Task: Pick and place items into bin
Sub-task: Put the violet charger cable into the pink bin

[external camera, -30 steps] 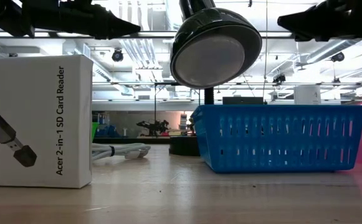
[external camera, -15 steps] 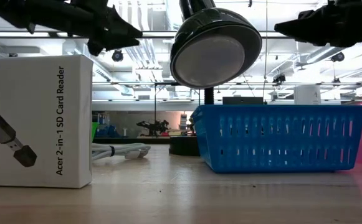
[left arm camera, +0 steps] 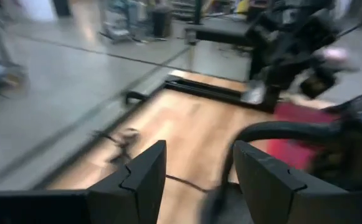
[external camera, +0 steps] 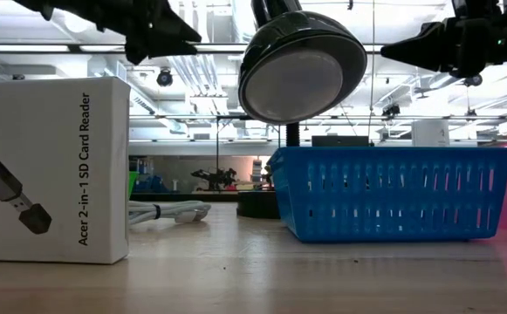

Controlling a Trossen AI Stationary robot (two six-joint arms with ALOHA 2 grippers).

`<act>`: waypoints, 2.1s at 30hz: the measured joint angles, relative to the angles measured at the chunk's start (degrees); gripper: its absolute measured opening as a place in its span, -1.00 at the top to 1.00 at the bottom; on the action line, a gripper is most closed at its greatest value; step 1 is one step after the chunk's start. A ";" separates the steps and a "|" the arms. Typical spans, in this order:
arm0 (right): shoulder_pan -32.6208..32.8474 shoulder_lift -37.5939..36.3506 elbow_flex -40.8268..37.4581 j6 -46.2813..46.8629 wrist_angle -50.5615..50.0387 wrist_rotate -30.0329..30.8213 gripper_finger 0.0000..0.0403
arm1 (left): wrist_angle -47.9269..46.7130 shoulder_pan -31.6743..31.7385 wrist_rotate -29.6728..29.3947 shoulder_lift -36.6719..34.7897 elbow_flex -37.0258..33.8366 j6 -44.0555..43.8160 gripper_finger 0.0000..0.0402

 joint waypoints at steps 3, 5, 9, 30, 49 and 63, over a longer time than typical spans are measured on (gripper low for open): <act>0.00 0.00 0.00 0.05 0.02 0.00 0.84 | 0.02 0.20 -3.35 0.04 -0.14 7.51 0.14; 0.00 0.00 0.00 0.05 0.01 0.00 0.84 | -0.05 0.71 -2.11 0.26 -0.35 10.56 0.15; 0.04 0.00 -0.02 0.05 0.01 -0.03 0.84 | 0.81 2.36 0.94 0.80 -0.42 10.23 0.15; 0.04 0.00 -0.33 -0.19 -0.09 -0.11 0.84 | -2.07 -4.58 1.54 7.23 -0.15 18.62 0.15; 0.04 -0.01 -0.33 -2.33 0.07 -0.15 0.84 | -18.87 -9.30 8.09 7.34 0.30 -10.79 0.15; 0.04 0.00 -0.35 -2.72 -1.83 -0.15 0.84 | -27.15 -9.47 8.20 6.88 8.34 -44.98 0.15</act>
